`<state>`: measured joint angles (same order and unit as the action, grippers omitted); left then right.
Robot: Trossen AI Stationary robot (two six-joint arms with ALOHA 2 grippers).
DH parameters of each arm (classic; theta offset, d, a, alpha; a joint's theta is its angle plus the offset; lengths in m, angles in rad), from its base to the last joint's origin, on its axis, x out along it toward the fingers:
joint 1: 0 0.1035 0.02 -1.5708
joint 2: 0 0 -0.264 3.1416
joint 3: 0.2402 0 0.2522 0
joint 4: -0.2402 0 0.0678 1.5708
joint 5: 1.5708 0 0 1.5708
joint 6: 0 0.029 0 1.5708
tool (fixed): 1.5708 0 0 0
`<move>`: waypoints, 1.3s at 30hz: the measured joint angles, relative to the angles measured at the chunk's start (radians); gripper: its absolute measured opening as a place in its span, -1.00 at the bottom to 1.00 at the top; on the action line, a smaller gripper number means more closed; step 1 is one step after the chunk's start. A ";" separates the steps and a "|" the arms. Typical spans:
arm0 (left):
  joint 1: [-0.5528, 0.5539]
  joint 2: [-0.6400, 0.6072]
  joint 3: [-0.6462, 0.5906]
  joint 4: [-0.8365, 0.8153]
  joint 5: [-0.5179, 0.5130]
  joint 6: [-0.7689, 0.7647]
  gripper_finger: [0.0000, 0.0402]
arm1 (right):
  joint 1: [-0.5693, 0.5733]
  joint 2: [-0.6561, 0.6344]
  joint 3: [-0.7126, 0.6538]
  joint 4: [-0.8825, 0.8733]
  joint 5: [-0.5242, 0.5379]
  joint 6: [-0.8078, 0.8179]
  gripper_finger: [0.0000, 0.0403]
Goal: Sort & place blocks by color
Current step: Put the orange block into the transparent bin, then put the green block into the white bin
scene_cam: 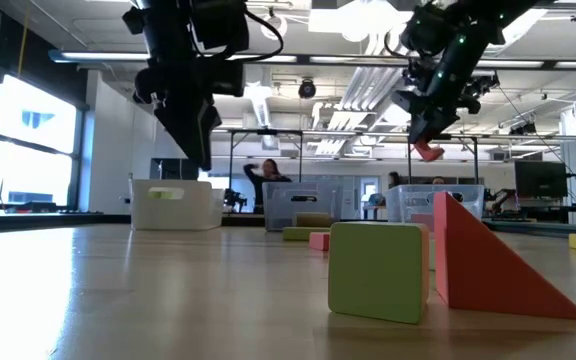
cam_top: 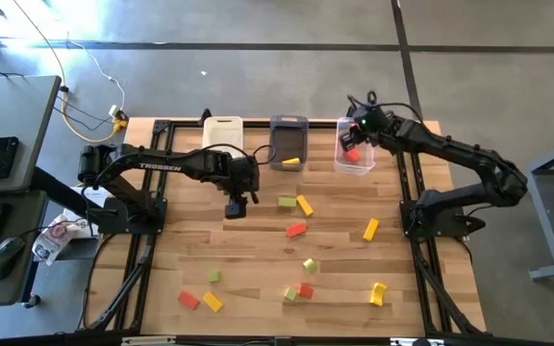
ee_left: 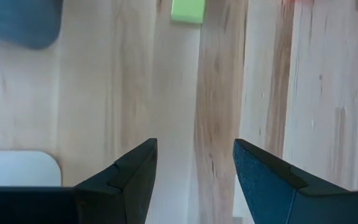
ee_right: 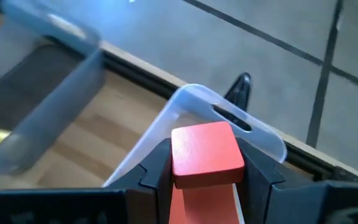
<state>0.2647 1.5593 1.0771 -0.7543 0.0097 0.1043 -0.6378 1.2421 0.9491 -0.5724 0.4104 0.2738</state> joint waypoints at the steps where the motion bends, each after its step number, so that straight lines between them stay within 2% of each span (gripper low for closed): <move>1: -0.005 0.000 0.000 -0.008 0.000 0.000 -0.02 | -0.013 0.009 0.000 -0.006 -0.007 0.007 -0.45; 4: -0.023 0.000 0.000 -0.035 0.000 -0.014 -0.02 | -0.044 0.049 0.000 -0.025 -0.052 0.014 -0.45; 17: -0.187 0.000 0.000 -0.112 -0.002 -0.077 -0.02 | -0.059 0.250 0.000 -0.030 -0.089 -0.013 -0.45; 26: -0.376 0.000 -0.001 -0.211 -0.103 -0.216 -0.02 | -0.092 0.301 0.001 -0.027 -0.145 -0.047 -0.45; 34: -0.534 0.000 -0.001 -0.240 -0.103 -0.399 -0.02 | -0.102 0.303 0.001 -0.031 -0.150 -0.074 -0.11; 39: -0.616 0.000 -0.001 -0.245 -0.103 -0.509 -0.02 | -0.102 0.303 0.001 -0.031 -0.149 -0.095 -0.02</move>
<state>-0.3511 1.5589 1.0763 -0.9997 -0.0933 -0.4043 -0.7395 1.5448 0.9497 -0.6029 0.2611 0.1783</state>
